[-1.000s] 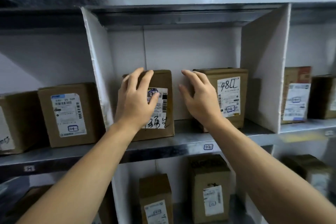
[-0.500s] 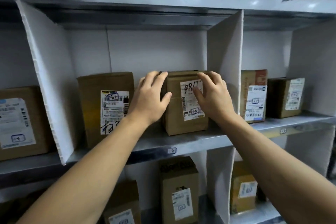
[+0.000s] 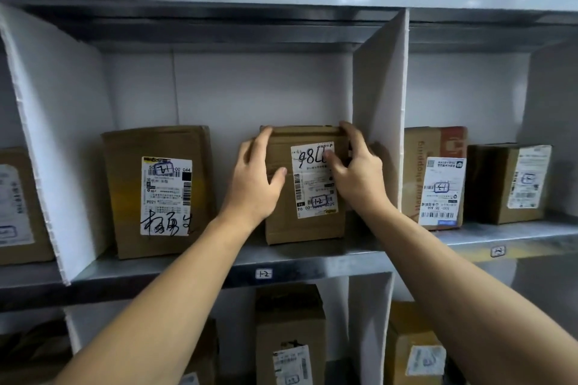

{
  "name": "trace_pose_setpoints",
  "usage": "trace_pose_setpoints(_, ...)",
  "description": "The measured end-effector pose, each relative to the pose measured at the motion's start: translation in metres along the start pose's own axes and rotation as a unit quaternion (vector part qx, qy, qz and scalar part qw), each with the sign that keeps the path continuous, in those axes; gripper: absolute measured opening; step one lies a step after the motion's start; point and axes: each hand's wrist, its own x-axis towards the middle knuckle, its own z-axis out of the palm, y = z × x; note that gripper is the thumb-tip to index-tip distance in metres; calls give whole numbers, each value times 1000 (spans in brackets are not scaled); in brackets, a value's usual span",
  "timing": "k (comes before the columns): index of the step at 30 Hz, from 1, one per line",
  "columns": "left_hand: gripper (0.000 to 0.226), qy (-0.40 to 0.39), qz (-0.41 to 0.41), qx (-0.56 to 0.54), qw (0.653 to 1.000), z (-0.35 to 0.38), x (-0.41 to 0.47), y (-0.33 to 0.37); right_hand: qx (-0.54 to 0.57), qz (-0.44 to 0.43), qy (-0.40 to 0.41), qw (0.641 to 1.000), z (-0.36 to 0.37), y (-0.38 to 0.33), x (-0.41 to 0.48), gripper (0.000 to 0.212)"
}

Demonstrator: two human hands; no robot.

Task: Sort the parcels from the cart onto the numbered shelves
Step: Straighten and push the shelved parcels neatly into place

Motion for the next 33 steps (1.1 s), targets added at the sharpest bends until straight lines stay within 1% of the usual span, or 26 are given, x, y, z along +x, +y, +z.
trace_pose_setpoints(4,79,3,-9,6,1000,3,-3,4,8,-12,9,1000,-4,2,-1,53)
trace_pose_setpoints(7,80,5,-7,10,1000,4,-3,8,6,-14,16,1000,-9,4,-1,55)
trace_pose_setpoints(11,80,6,-8,12,1000,8,-4,12,10,-6,0,1000,-14,4,-1,55)
trace_pose_setpoints(15,80,6,-17,16,1000,9,-3,15,24,3,4,1000,-15,5,-1,55)
trace_pose_setpoints(23,82,-13,-36,44,998,7,-4,15,49,-4,-23,999,-15,7,-2,58)
trace_pose_setpoints(26,79,-9,-36,68,997,2,-6,19,26,-4,-29,999,-17,8,-5,63)
trace_pose_setpoints(29,74,0,-26,98,995,-7,-14,25,-4,-3,-22,1000,-19,9,-11,61)
trace_pose_setpoints(33,64,-12,-1,154,988,-19,-32,36,-45,-53,-16,997,-25,5,-28,57)
